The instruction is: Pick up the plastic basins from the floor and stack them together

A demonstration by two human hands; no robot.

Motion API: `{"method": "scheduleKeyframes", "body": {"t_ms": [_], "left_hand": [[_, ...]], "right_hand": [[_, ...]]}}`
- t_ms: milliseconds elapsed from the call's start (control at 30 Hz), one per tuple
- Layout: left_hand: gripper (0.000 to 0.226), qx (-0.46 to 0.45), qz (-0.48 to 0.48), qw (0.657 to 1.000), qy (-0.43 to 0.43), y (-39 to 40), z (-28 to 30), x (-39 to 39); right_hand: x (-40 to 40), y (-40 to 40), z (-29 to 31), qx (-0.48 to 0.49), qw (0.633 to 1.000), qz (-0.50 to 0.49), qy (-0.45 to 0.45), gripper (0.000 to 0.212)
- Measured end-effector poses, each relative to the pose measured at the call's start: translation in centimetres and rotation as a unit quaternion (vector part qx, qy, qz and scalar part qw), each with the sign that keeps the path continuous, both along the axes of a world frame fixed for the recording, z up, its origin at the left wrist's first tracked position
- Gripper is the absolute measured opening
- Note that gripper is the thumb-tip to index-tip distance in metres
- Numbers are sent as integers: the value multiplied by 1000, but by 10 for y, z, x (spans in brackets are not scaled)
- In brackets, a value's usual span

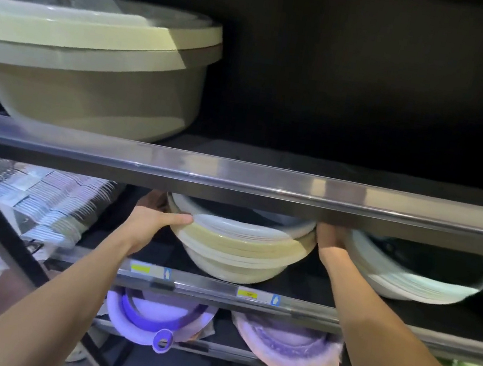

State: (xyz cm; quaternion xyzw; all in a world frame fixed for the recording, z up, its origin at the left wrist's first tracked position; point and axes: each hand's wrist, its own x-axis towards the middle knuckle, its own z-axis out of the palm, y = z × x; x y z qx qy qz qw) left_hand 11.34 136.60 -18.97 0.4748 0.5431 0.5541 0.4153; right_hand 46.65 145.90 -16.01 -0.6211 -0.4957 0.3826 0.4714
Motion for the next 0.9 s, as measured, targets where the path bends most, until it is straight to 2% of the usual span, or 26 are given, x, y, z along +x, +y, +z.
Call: {"method": "scheduleKeyframes", "body": {"t_ms": [67,133,233,300,400,467,533,600,700,833,900], "left_hand": [[67,-13,-2,1000,3,7,-3,-4],[74,-27,-27,999,15,7,-12,-6],[107,-41,-43,998,38,-2,-25,-3],[118,-39,-27,998,34,-9,-25,-1],[98,-25,-14,999,25,-25,-22,11],[86,-24,-6,999,34,-40,-26,22],[95,-17,-15,996,85,-55,-30,29],[106,-19,11,991,133,-69,-27,31],[93,37,33,971,234,-90,-17,31],[78,84,60,909,404,-118,6,29],[74,103,98,857,495,-134,20,32]], "right_hand": [[-1,4,-5,-1,1000,15,9,37],[-1,4,-14,-3,1000,-13,16,35],[-3,-3,-24,-20,999,-35,34,30],[-5,-5,-21,-36,999,-16,24,30],[-14,-30,-15,-19,999,15,26,22],[-20,-59,-23,12,999,34,-40,43],[-24,-87,-30,7,991,39,-129,67],[-26,-108,-33,23,980,48,-191,68],[-23,-133,-34,98,945,65,-306,72],[-14,-168,-21,125,893,57,-428,74],[-13,-186,-8,144,860,71,-484,75]]}}
